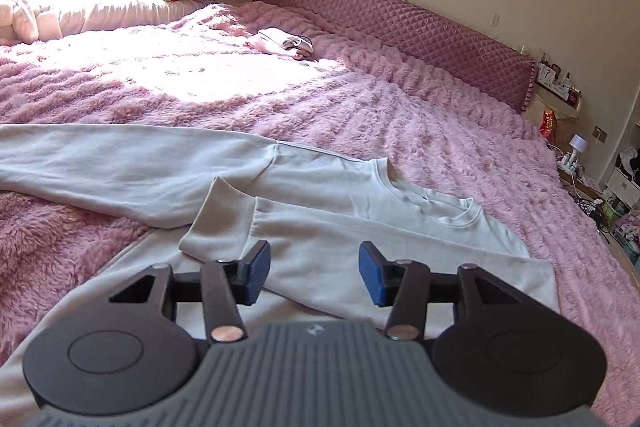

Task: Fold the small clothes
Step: 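Grasp the other sleeve cuff with the left gripper and lift it across the body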

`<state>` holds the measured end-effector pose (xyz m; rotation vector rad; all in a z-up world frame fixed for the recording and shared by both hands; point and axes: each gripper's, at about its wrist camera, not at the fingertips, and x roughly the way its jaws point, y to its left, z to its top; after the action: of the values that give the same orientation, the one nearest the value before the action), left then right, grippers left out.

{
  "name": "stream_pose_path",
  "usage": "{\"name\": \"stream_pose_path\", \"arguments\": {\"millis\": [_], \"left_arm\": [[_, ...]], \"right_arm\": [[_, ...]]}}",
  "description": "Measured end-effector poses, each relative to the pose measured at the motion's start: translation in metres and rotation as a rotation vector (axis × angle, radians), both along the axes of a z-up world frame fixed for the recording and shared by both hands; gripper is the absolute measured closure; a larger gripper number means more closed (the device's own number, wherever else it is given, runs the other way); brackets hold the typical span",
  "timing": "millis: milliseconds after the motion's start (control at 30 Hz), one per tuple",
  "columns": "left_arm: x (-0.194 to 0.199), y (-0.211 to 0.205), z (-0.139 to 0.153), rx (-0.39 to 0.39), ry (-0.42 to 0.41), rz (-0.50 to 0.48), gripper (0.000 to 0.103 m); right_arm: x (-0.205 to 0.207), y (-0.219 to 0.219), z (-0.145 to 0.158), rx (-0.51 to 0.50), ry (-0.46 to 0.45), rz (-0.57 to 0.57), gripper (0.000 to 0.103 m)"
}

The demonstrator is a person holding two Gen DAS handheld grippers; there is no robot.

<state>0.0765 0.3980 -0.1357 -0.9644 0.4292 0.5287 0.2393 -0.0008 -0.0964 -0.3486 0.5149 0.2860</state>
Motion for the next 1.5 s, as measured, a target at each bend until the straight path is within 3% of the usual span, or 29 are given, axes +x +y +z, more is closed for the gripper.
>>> {"name": "stream_pose_path", "arguments": {"millis": [133,300,333,400,600,800,1033,1167,1367,1500], "left_arm": [[0.003,0.023,-0.019,-0.076,-0.028,0.063,0.047],[0.01,0.036,-0.026,-0.109,-0.115,0.102,0.048],[0.011,0.036,-0.026,-0.119,-0.139,0.086,0.053],[0.009,0.032,-0.024,-0.113,-0.158,0.072,0.091],[0.014,0.028,-0.005,-0.104,-0.199,0.051,0.093],[0.044,0.005,0.042,-0.076,-0.31,-0.037,0.093],[0.103,-0.083,0.101,-0.041,-0.461,-0.264,0.093],[0.142,-0.152,0.116,-0.068,-0.511,-0.414,0.093],[0.188,-0.265,0.11,-0.114,-0.535,-0.626,0.093],[0.211,-0.336,0.085,-0.147,-0.498,-0.764,0.093]], "right_arm": [[-0.004,0.025,-0.004,-0.016,0.017,0.032,0.058],[-0.01,0.036,-0.011,-0.049,0.033,0.056,0.058],[-0.012,0.036,-0.011,-0.055,0.033,0.058,0.057],[-0.014,0.033,-0.012,-0.06,0.034,0.052,0.055],[-0.014,0.019,-0.01,-0.046,0.037,0.032,0.052],[-0.015,-0.011,-0.006,-0.024,0.041,-0.009,0.051],[-0.017,-0.072,0.004,0.037,0.039,-0.117,0.05],[-0.019,-0.114,0.004,0.067,0.063,-0.187,0.05],[-0.021,-0.181,0.001,0.145,0.101,-0.319,0.05],[-0.024,-0.215,-0.006,0.156,0.108,-0.365,0.05]]}}
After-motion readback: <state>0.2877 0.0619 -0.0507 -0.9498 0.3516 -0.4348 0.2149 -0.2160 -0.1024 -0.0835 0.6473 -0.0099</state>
